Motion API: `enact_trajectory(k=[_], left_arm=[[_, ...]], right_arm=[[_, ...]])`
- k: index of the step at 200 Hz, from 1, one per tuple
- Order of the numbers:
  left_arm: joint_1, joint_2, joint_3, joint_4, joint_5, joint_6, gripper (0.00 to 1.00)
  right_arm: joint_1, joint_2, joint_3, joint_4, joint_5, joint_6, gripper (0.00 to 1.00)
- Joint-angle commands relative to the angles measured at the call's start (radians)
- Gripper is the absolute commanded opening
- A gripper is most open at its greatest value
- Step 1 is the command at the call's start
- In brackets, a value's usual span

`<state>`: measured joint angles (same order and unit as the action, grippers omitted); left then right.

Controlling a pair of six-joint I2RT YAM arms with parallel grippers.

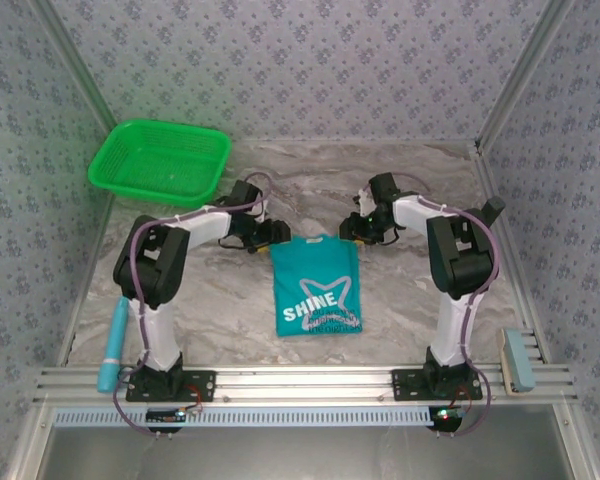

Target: Fold the inside-out t-shirt

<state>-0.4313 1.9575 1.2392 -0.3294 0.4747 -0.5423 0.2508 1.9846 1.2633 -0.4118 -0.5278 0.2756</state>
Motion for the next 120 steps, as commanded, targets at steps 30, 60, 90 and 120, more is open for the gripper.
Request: enact_trajectory(k=[30, 60, 90, 120], left_arm=[[-0.037, 0.093, 0.072, 0.026, 0.156, 0.132, 0.21], [-0.018, 0.029, 0.067, 0.031, 0.135, 0.205, 0.05], [0.032, -0.113, 0.017, 0.147, 0.172, 0.295, 0.00], [0.073, -0.181, 0.176, 0.049, 0.208, 0.380, 0.00]], right_arm=[[-0.006, 0.031, 0.016, 0.016, -0.109, -0.007, 0.02], [-0.024, -0.005, 0.006, 0.053, -0.160, -0.018, 0.00], [-0.032, -0.097, -0.005, 0.215, -0.244, -0.009, 0.00], [-0.029, -0.156, 0.136, 0.256, -0.268, -0.029, 0.00]])
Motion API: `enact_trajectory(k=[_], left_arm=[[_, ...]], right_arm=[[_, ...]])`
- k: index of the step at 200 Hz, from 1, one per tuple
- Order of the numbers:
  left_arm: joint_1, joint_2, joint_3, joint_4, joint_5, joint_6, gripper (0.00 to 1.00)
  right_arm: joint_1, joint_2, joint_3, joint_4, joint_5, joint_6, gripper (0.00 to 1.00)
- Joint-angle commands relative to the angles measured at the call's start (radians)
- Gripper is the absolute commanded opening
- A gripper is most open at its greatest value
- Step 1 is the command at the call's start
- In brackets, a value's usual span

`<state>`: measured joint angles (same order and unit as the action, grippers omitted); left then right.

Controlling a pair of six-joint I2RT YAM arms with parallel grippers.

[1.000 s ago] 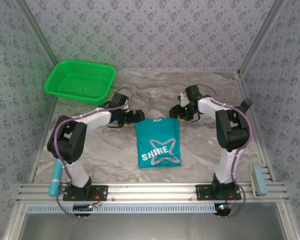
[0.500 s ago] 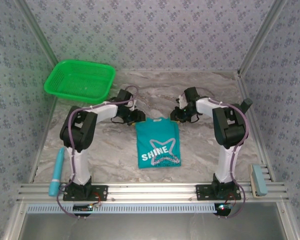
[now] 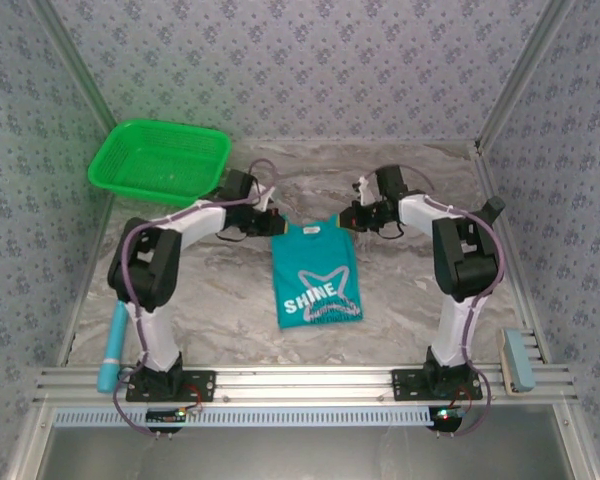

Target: Fold the inside-out t-shirt

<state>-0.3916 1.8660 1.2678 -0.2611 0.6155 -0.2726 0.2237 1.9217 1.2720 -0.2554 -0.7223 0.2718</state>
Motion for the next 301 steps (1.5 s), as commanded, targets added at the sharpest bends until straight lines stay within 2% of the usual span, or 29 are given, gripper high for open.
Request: enact_trajectory(k=[1, 21, 39, 54, 75, 91, 109, 117, 124, 142, 160, 176, 202, 221, 264, 301], left_arm=[[0.035, -0.089, 0.159, -0.028, 0.068, 0.111, 0.00], [0.047, -0.120, 0.321, -0.153, 0.066, 0.178, 0.00], [0.035, -0.231, 0.275, -0.097, 0.053, 0.235, 0.00], [0.013, -0.365, 0.115, 0.040, 0.009, 0.288, 0.00], [-0.044, -0.537, -0.250, 0.305, -0.077, 0.389, 0.00], [-0.096, -0.591, -0.499, 0.486, -0.112, 0.404, 0.00], [-0.167, -0.602, -0.706, 0.653, -0.129, 0.398, 0.00], [-0.204, -0.605, -0.775, 0.702, -0.147, 0.397, 0.00], [-0.227, -0.613, -0.815, 0.726, -0.151, 0.387, 0.00], [-0.284, -0.687, -0.889, 0.716, -0.199, 0.369, 0.00], [-0.306, -0.811, -0.928, 0.636, -0.223, 0.344, 0.00], [-0.308, -0.916, -0.952, 0.564, -0.198, 0.309, 0.00], [-0.319, -1.081, -0.970, 0.468, -0.230, 0.261, 0.00], [-0.320, -1.139, -0.956, 0.433, -0.259, 0.246, 0.00], [-0.301, -1.046, -0.842, 0.344, -0.242, 0.213, 0.00], [-0.150, -0.874, -0.776, 0.354, -0.132, 0.068, 0.00]], right_arm=[[-0.001, -0.094, 0.133, 0.098, -0.074, -0.027, 0.00], [0.000, -0.168, 0.202, 0.106, -0.071, -0.069, 0.00], [0.006, -0.282, 0.175, 0.132, -0.028, -0.127, 0.00], [0.018, -0.387, 0.088, 0.151, 0.032, -0.199, 0.00], [0.056, -0.522, -0.148, 0.166, 0.143, -0.317, 0.00], [0.105, -0.597, -0.371, 0.236, 0.240, -0.399, 0.00], [0.173, -0.678, -0.614, 0.322, 0.291, -0.500, 0.00], [0.189, -0.711, -0.676, 0.342, 0.312, -0.486, 0.00], [0.200, -0.754, -0.676, 0.260, 0.285, -0.507, 0.00], [0.225, -0.851, -0.721, 0.219, 0.279, -0.515, 0.00], [0.230, -0.899, -0.730, 0.135, 0.253, -0.493, 0.00], [0.237, -0.926, -0.731, 0.081, 0.242, -0.444, 0.00], [0.243, -0.961, -0.749, 0.084, 0.189, -0.413, 0.00], [0.239, -0.955, -0.728, 0.084, 0.145, -0.414, 0.00], [0.222, -0.856, -0.616, 0.103, 0.076, -0.385, 0.00], [0.196, -0.642, -0.462, 0.077, 0.077, -0.347, 0.00]])
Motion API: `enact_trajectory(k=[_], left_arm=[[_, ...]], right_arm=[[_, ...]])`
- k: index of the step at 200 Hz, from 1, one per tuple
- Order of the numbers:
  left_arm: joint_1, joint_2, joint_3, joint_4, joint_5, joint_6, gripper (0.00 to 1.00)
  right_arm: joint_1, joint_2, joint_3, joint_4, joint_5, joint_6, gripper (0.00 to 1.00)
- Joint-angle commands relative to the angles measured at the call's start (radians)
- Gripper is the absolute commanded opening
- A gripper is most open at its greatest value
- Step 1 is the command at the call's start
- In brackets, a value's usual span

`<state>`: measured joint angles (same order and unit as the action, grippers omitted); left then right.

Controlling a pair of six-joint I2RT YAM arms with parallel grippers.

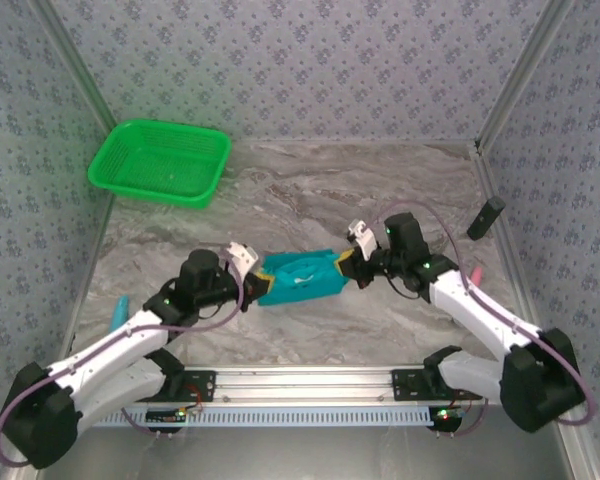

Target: Fold the inside-out t-shirt

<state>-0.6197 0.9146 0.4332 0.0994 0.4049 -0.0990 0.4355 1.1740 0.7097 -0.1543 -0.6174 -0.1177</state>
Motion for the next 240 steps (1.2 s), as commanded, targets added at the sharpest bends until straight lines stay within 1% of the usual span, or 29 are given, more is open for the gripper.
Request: enact_trajectory(k=[1, 14, 29, 44, 77, 88, 100, 118, 132, 154, 165, 175, 185, 198, 205, 213, 222, 240], left_arm=[[0.081, 0.081, 0.060, -0.004, 0.080, -0.107, 0.00], [0.088, 0.117, 0.085, -0.005, 0.093, -0.097, 0.00], [0.097, 0.147, 0.116, -0.013, 0.085, -0.091, 0.00], [0.132, 0.185, 0.146, -0.015, 0.088, -0.099, 0.00], [0.212, 0.343, 0.208, 0.025, 0.132, -0.102, 0.00], [0.214, 0.381, 0.223, 0.043, 0.136, -0.080, 0.00], [0.207, 0.392, 0.230, 0.046, 0.158, -0.054, 0.00], [0.184, 0.348, 0.221, 0.015, 0.162, -0.015, 0.00], [0.154, 0.264, 0.194, -0.012, 0.166, 0.009, 0.00], [0.061, 0.106, 0.154, -0.101, 0.175, 0.047, 0.00], [0.008, 0.028, 0.153, -0.193, 0.162, 0.042, 0.00], [-0.049, -0.053, 0.139, -0.233, 0.127, 0.004, 0.00], [-0.094, -0.128, 0.114, -0.213, 0.121, -0.049, 0.00], [-0.104, -0.191, 0.095, -0.187, 0.084, -0.135, 0.00], [-0.104, -0.205, 0.093, -0.190, 0.070, -0.145, 0.00], [-0.100, -0.202, 0.089, -0.210, 0.036, -0.139, 0.00], [-0.095, -0.180, 0.078, -0.225, 0.008, -0.127, 0.00], [-0.089, -0.125, 0.019, -0.179, 0.010, -0.140, 0.00]], right_arm=[[-0.017, 0.111, 0.105, -0.025, -0.030, 0.043, 0.00], [-0.014, 0.170, 0.152, -0.021, -0.057, 0.053, 0.00], [-0.018, 0.229, 0.198, -0.016, -0.051, 0.080, 0.00], [-0.034, 0.301, 0.239, -0.023, -0.041, 0.106, 0.00], [-0.064, 0.470, 0.334, -0.045, -0.045, 0.149, 0.00], [-0.064, 0.505, 0.363, -0.053, -0.068, 0.145, 0.00], [-0.063, 0.506, 0.363, -0.039, -0.095, 0.150, 0.00], [-0.059, 0.433, 0.304, -0.018, -0.102, 0.140, 0.00], [-0.057, 0.335, 0.238, -0.027, -0.107, 0.127, 0.00], [-0.022, 0.114, 0.110, -0.113, -0.080, 0.098, 0.00], [0.017, -0.018, 0.058, -0.186, -0.039, 0.118, 0.00], [0.058, -0.148, 0.016, -0.232, 0.011, 0.160, 0.00], [0.100, -0.273, -0.017, -0.259, 0.055, 0.199, 0.00], [0.127, -0.382, -0.032, -0.267, 0.098, 0.228, 0.00], [0.121, -0.403, -0.030, -0.266, 0.110, 0.230, 0.00], [0.106, -0.394, -0.029, -0.257, 0.108, 0.214, 0.00], [0.091, -0.353, -0.025, -0.245, 0.108, 0.199, 0.00], [0.090, -0.241, -0.028, -0.219, 0.096, 0.190, 0.00]])
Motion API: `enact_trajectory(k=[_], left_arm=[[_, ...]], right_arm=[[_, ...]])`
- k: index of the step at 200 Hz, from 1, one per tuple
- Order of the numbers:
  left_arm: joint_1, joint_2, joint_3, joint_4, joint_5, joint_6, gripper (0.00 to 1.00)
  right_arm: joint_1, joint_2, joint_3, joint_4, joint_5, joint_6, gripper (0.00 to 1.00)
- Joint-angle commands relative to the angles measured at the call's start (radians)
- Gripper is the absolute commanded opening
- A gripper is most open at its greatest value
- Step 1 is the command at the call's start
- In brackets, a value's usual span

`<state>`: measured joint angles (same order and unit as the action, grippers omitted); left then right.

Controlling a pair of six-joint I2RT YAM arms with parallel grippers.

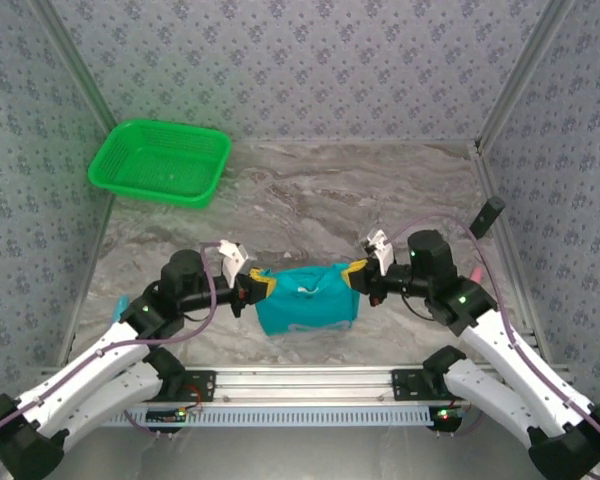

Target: Fold the inside-out t-shirt

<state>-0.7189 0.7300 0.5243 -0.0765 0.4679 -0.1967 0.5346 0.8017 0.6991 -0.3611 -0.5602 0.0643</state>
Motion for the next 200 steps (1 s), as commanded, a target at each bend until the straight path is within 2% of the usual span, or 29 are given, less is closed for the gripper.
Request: enact_trajectory(k=[1, 27, 62, 90, 138, 155, 167, 174, 200], left_arm=[[0.010, 0.062, -0.076, 0.002, -0.051, -0.045, 0.00], [-0.008, 0.037, -0.181, 0.136, -0.073, -0.117, 0.00], [-0.009, -0.008, -0.205, 0.126, -0.147, -0.126, 0.00], [-0.011, 0.081, -0.202, 0.159, -0.105, -0.143, 0.00], [-0.034, 0.212, -0.189, 0.199, -0.045, -0.193, 0.00], [-0.038, 0.209, -0.146, 0.173, -0.055, -0.169, 0.00], [-0.032, 0.206, -0.090, 0.140, -0.113, -0.122, 0.00], [-0.014, 0.218, -0.052, 0.128, -0.119, -0.091, 0.00], [0.101, 0.336, 0.121, 0.081, -0.028, -0.009, 0.00]], right_arm=[[-0.010, 0.138, -0.019, -0.010, 0.038, 0.009, 0.00], [0.003, 0.208, -0.061, 0.037, 0.044, 0.025, 0.00], [-0.071, 0.229, -0.062, 0.022, 0.031, 0.037, 0.00], [-0.073, 0.213, -0.124, 0.012, 0.027, 0.099, 0.00], [-0.044, 0.098, -0.196, -0.029, 0.045, 0.196, 0.00], [-0.034, 0.068, -0.152, -0.030, 0.076, 0.176, 0.00], [-0.050, 0.087, -0.096, -0.002, 0.094, 0.144, 0.00], [-0.069, 0.120, -0.058, 0.022, 0.090, 0.126, 0.00], [-0.136, 0.323, 0.143, 0.083, 0.037, 0.004, 0.00]])
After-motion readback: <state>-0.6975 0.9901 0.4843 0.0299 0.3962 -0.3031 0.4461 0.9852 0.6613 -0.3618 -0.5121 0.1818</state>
